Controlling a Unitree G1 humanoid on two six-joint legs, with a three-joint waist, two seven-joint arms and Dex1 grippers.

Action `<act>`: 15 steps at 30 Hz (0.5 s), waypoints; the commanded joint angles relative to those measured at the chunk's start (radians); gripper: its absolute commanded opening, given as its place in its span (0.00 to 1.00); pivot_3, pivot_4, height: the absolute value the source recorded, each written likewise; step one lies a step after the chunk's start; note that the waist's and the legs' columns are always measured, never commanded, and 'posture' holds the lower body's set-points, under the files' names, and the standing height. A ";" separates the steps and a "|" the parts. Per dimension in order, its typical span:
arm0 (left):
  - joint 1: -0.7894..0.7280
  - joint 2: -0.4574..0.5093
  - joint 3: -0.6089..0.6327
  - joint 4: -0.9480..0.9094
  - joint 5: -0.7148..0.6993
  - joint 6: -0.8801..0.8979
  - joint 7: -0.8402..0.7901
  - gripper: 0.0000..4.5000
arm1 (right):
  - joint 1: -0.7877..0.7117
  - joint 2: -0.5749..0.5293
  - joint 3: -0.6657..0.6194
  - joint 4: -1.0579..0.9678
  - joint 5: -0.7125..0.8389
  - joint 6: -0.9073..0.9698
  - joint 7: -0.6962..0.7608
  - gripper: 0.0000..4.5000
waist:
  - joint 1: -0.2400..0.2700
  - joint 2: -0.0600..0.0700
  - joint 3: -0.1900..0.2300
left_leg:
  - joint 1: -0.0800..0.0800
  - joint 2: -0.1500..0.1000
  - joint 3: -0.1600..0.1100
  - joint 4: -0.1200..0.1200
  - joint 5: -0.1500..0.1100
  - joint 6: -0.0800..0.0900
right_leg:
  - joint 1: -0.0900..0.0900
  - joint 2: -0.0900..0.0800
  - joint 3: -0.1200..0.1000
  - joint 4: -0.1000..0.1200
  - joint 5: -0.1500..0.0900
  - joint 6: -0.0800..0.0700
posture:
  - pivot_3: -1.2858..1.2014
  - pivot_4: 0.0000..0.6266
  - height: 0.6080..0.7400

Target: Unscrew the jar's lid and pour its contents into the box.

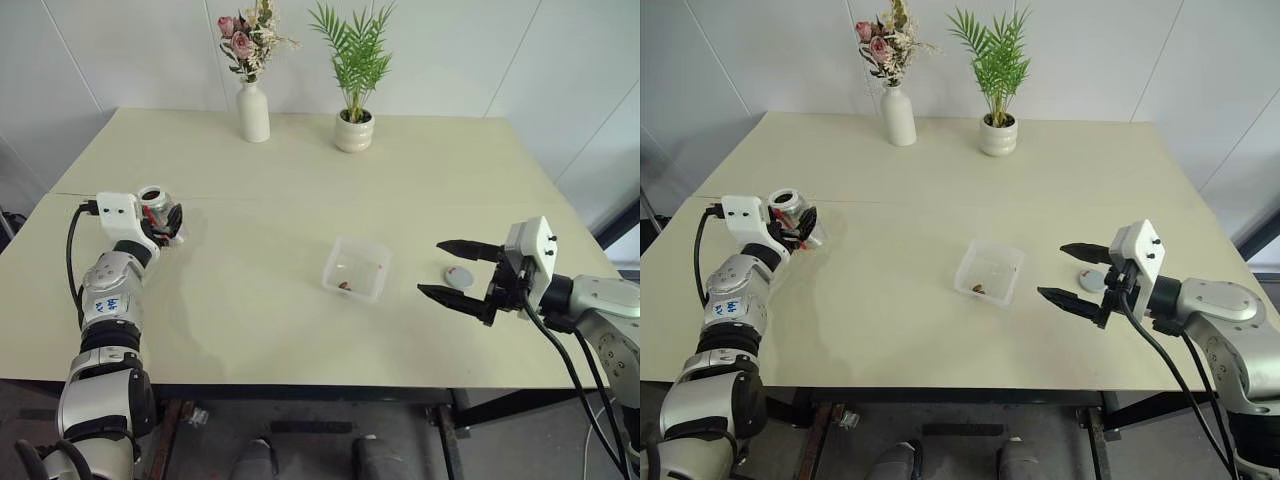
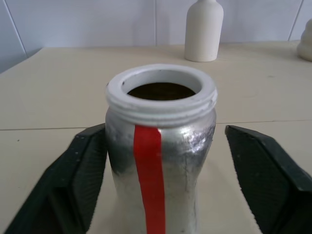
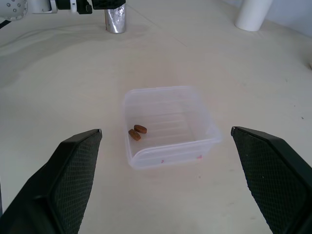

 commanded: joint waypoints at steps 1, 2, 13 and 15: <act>0.012 0.010 0.021 -0.051 -0.027 0.002 -0.008 1.00 | -0.021 -0.002 -0.014 -0.013 0.012 -0.009 0.009 1.00 | 0.000 0.000 0.000 | 0.000 0.000 0.000 0.000 0.000 0.000 | 0.000 0.000 0.000 0.000 0.000 0.000 | 0.52 0.24 1.00; 0.016 0.010 0.022 -0.057 -0.031 0.008 -0.012 1.00 | -0.021 -0.002 -0.013 -0.013 0.012 -0.009 0.010 1.00 | 0.000 0.000 0.000 | 0.000 0.000 0.000 0.000 0.000 0.000 | 0.000 0.000 0.000 0.000 0.000 0.000 | 0.52 0.24 1.00; 0.149 0.084 0.010 -0.230 -0.002 -0.019 -0.049 1.00 | -0.023 0.005 -0.006 -0.005 0.011 -0.009 0.019 1.00 | -0.004 0.000 0.000 | 0.000 0.000 0.000 -0.002 0.000 -0.001 | 0.000 0.000 0.000 -0.002 0.000 0.000 | 0.52 0.24 1.00; 0.213 0.117 0.007 -0.294 0.008 -0.033 -0.071 1.00 | -0.021 0.002 -0.010 0.000 0.011 -0.012 0.024 1.00 | -0.008 0.000 0.000 | 0.000 0.001 0.001 -0.003 -0.001 -0.001 | 0.000 0.000 0.000 -0.004 0.000 -0.001 | 0.52 0.24 1.00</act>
